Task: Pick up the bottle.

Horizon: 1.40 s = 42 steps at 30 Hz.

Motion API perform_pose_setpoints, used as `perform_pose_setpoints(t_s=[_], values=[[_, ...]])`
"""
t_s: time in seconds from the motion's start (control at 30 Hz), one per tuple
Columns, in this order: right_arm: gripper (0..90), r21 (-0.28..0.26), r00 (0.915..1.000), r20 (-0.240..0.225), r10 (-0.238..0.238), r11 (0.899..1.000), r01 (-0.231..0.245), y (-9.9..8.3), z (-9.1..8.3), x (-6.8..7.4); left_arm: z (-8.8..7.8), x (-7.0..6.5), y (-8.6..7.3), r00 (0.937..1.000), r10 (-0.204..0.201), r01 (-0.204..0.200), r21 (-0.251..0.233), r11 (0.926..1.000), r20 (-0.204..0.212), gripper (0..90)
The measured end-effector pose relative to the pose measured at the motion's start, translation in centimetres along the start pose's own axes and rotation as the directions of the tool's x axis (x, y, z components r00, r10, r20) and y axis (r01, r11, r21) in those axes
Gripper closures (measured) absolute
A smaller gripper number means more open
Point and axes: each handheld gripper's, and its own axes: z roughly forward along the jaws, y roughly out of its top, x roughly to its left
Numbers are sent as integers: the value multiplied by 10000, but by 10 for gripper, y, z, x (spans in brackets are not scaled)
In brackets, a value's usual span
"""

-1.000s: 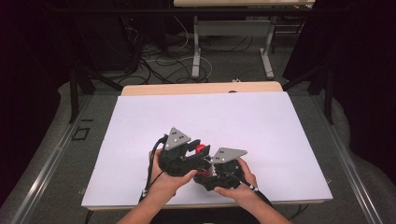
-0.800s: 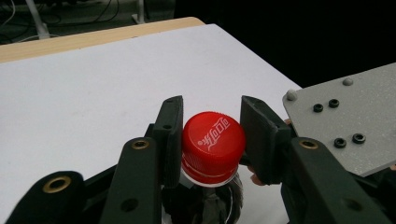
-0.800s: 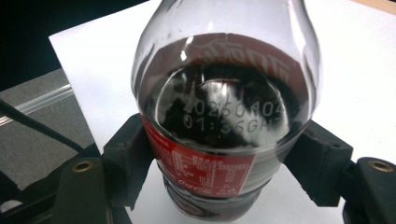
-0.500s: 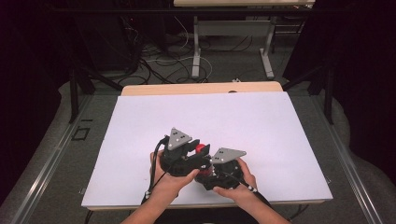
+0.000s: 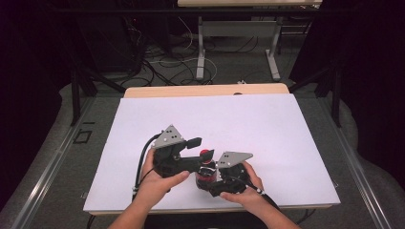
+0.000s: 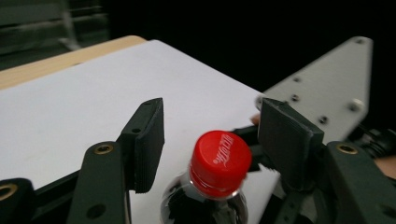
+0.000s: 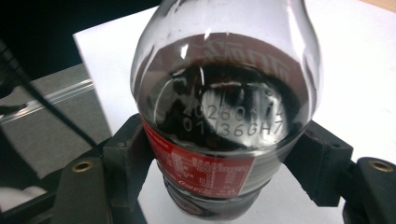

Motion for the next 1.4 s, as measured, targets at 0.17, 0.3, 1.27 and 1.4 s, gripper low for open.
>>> perform_pose_setpoints(t_s=[0.17,0.3,1.27,1.4], values=[[287,43,9976,-500,-471,9989,474,1,1,1,-3,13,0,9861,498,-611,674,9959,1582,384],[287,60,9944,-856,-614,9981,621,2,0,4,-2,20,-4,9755,670,-918,1107,9896,2096,441],[287,152,9921,-1110,-587,9980,608,2,2,9,-6,14,-8,9687,1301,-1433,486,9885,2115,618],[288,155,9959,-796,-434,9989,448,2,1,7,-1,5,-6,9850,1225,-1297,532,9901,1216,618]])
